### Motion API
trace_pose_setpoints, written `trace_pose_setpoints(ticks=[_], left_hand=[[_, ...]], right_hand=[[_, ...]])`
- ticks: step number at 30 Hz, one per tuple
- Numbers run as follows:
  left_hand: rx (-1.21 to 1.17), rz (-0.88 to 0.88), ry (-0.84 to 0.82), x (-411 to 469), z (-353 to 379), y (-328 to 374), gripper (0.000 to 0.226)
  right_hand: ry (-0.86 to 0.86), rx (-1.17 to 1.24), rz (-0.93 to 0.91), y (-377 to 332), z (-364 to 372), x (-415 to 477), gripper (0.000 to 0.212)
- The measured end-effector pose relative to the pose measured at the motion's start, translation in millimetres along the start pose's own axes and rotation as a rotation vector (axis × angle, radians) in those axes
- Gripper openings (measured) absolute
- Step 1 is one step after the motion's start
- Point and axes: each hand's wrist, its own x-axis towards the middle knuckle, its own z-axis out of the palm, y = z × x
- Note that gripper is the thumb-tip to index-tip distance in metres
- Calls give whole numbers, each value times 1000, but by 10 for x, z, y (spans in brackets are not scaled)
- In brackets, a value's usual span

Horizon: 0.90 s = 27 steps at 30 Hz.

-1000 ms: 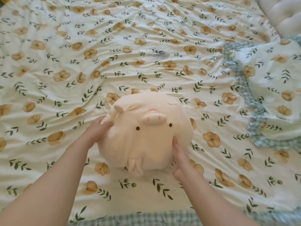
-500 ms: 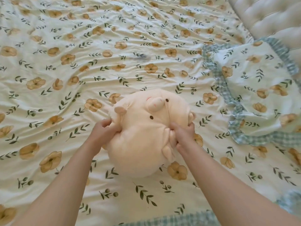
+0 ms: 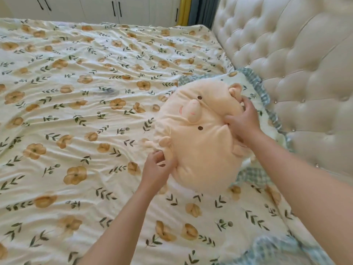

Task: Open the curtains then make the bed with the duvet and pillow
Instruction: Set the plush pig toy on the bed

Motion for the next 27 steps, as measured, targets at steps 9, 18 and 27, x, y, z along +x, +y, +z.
trace_pose_setpoints(ticks=[9,18,27], left_hand=[[-62,40,-164,310,2217,584,15],[174,104,-433,402,3585,535,44],[296,-2,-598,526,3853,346,67]], right_hand=[[158,-212,-218,350,-1672,1224,70],[190,-585,-56,1123,-2248,1850,69],[-291,-631,75,2138,-2043,1759,70]])
